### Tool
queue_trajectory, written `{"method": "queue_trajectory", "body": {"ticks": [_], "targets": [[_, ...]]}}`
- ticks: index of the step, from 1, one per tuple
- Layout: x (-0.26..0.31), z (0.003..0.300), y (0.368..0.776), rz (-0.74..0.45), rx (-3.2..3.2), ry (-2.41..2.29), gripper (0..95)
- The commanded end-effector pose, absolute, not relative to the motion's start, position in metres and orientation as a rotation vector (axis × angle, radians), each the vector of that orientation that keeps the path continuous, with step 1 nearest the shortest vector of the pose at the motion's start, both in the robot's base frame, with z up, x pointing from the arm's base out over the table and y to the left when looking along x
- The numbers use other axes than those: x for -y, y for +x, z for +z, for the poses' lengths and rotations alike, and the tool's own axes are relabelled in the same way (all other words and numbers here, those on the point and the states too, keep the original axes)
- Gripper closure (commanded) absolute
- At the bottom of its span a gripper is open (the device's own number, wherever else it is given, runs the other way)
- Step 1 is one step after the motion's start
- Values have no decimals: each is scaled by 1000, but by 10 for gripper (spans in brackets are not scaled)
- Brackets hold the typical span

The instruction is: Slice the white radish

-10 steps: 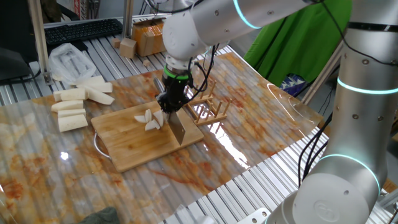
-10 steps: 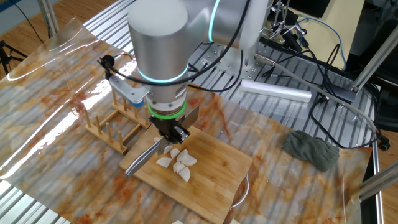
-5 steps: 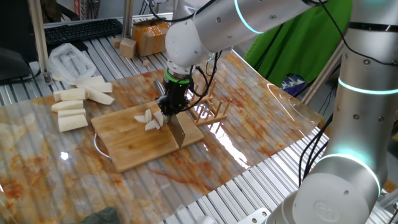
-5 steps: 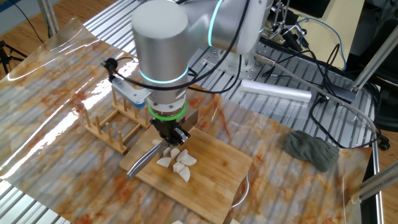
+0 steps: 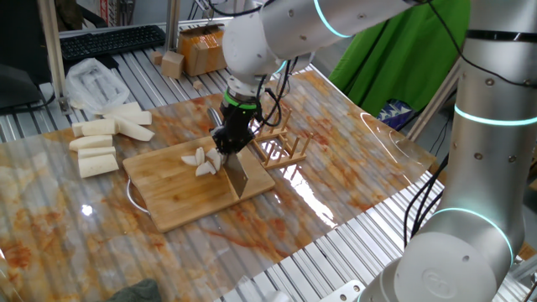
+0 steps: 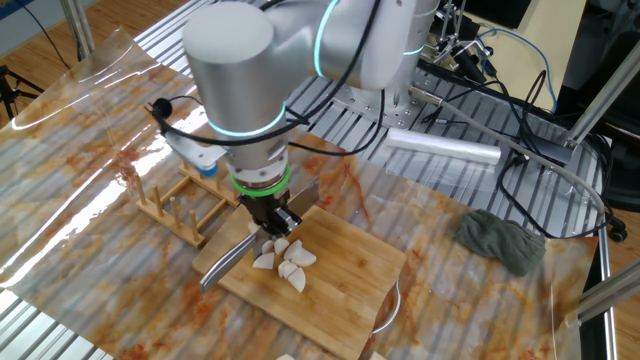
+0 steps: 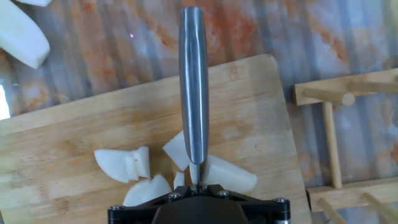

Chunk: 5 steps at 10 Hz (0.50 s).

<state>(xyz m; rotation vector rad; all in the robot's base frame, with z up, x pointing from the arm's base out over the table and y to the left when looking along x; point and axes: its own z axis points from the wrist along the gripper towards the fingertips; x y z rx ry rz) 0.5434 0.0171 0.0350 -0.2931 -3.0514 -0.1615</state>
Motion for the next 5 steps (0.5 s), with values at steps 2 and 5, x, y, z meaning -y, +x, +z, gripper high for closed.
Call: {"method": "queue_trajectory", "body": {"ticks": [2,5], "targets": [[-16,42,543,-142,3049,-294,950],[-13,63,540,-124,3039,-298,950]]}}
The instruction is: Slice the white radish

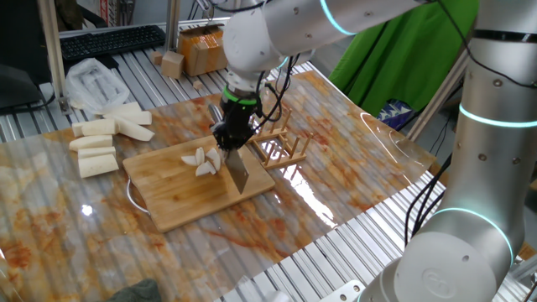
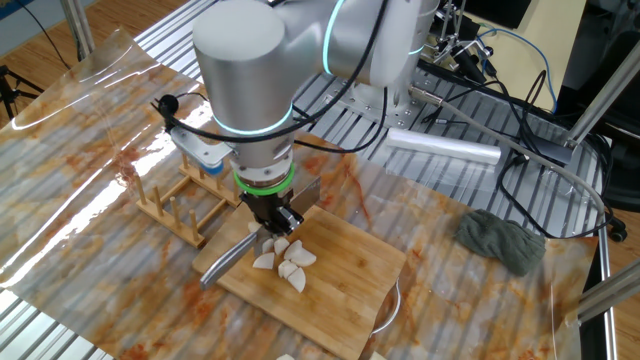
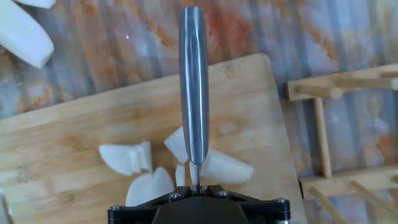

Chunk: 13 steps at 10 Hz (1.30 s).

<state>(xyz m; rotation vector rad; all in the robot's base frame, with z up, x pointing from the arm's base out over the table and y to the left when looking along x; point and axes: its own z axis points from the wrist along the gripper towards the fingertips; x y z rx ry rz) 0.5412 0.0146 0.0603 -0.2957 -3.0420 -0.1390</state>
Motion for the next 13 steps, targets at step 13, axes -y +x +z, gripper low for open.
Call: {"method": "queue_trajectory", "body": {"ticks": [13], "targets": [[-6,82,535,-58,3041,-303,950]]}}
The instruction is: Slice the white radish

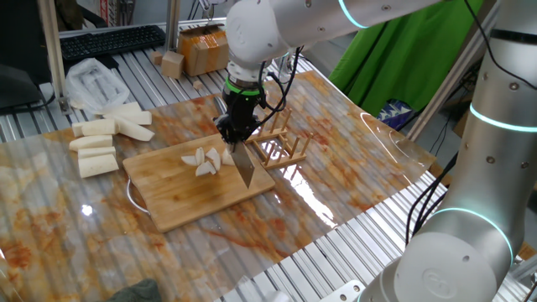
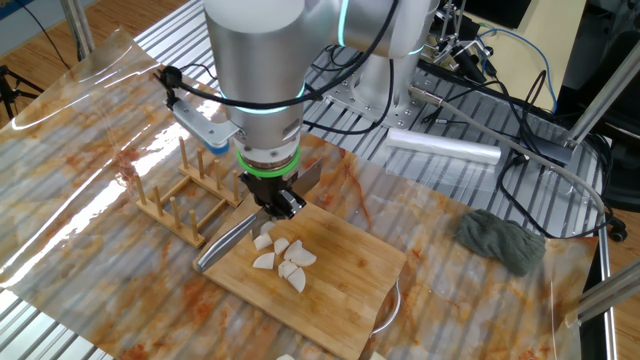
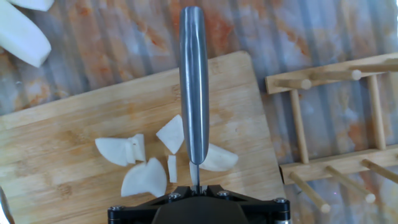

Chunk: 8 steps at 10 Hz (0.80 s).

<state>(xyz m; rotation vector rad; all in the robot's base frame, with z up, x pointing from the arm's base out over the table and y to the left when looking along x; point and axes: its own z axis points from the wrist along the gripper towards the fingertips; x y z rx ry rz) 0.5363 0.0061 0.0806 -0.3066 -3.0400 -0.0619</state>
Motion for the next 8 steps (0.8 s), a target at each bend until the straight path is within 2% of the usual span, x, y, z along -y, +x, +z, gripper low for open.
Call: {"method": "queue_trajectory", "body": {"ticks": [1,5,8], "targets": [[-6,82,535,-58,3042,-302,950],[-6,82,535,-59,3040,-302,950],[-6,82,535,-16,3036,-368,950]]}}
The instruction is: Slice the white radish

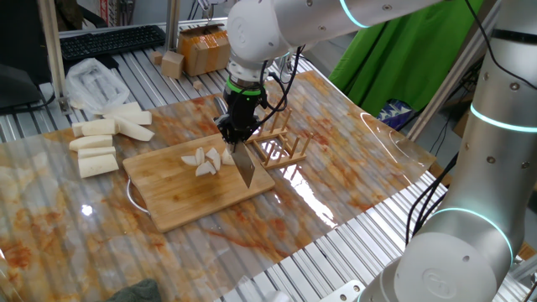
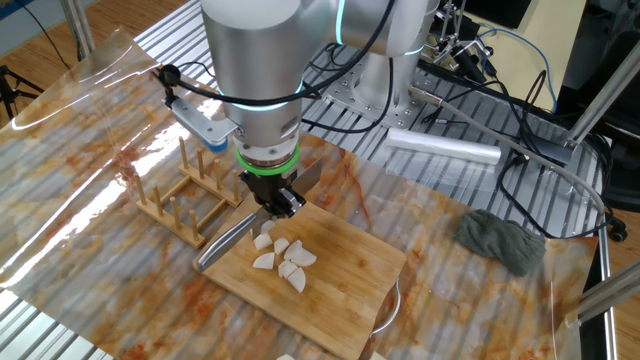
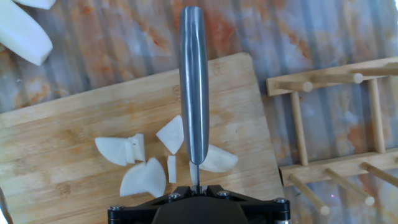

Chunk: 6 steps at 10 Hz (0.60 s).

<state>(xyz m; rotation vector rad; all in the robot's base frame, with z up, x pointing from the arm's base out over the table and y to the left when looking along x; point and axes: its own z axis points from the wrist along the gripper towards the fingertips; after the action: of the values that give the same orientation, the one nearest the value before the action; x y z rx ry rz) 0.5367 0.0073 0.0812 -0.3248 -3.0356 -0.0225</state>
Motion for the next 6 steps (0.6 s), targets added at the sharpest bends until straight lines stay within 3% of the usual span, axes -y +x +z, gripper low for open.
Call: {"method": "queue_trajectory", "body": {"ticks": [1,6], "targets": [[-6,82,535,-17,3030,-390,950],[-1,81,536,-27,3021,-384,950]]}}
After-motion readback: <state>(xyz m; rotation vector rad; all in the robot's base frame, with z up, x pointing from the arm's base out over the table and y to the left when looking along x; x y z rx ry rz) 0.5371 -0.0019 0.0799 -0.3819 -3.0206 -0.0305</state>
